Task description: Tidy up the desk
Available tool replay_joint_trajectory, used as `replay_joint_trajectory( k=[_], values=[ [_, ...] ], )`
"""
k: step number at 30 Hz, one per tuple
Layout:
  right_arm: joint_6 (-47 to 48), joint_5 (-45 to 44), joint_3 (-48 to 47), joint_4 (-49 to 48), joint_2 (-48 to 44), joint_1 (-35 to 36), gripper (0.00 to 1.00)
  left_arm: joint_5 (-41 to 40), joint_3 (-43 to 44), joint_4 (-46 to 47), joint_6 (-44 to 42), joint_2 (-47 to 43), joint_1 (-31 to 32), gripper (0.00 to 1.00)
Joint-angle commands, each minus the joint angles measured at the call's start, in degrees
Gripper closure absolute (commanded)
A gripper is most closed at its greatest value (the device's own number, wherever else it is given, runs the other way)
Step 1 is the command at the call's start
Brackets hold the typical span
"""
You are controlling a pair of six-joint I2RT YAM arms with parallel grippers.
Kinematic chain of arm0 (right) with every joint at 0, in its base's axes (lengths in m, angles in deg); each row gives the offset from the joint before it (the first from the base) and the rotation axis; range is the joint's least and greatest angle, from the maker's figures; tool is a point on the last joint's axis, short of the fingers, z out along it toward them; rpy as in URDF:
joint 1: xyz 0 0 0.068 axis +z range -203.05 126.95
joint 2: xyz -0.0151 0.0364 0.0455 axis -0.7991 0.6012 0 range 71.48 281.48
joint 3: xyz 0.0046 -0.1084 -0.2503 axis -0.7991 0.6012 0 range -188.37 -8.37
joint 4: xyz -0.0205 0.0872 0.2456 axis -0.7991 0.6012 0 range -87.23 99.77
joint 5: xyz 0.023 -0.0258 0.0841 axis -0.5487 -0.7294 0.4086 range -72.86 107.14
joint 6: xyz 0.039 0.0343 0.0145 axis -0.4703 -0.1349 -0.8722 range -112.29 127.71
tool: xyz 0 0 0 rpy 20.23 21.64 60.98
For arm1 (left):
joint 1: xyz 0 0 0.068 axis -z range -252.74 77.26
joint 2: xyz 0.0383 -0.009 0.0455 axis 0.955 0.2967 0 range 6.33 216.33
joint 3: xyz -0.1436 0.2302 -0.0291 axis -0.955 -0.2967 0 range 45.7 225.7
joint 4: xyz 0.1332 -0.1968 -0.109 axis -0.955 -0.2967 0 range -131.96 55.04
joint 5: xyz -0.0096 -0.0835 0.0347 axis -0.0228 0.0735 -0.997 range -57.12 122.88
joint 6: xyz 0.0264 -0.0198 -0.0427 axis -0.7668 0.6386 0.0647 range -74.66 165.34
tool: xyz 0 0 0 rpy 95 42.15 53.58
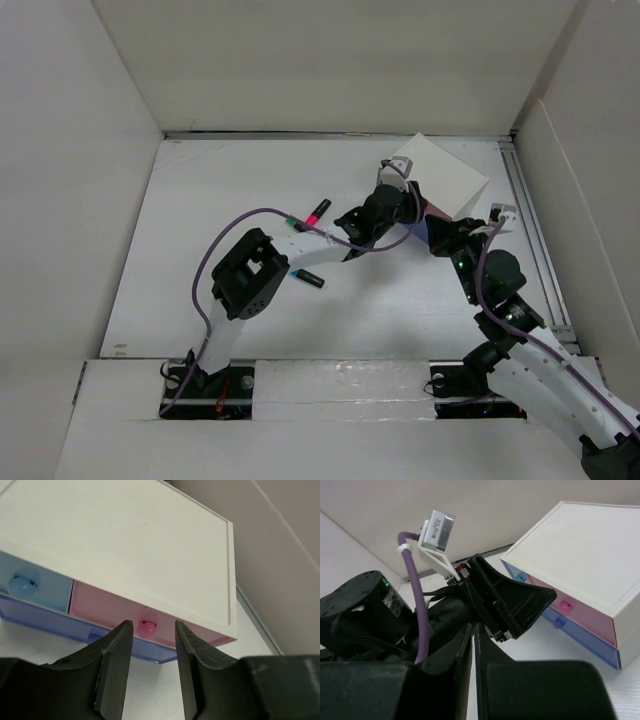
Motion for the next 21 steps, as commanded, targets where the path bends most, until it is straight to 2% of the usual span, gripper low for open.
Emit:
replay_joint_trajectory(
  k=[1,7,14,21],
  values=[
    [0.26,-0.82,0.25,-1.01,-0.62,0.60,0.88,1.51,4.33,-3.08,-3.82,1.97,-0.05,0.64],
    [0.26,-0.90,0.25,-0.92,-1.15,0.60,0.80,1.69,5.39,-4.75,-5.23,2.68,-0.05,0.64],
    [0.26,-0.64,0.16,-1.01,-0.62,0.60,0.80,2.92,7.14,-5.72,-7.42,4.08,-0.05,0.59],
    [0.26,-0.73,0.08,-1.01,-0.62,0.60,0.79,5.38,13.03,-9.32,-9.45,7.69,-0.05,0.60]
  ],
)
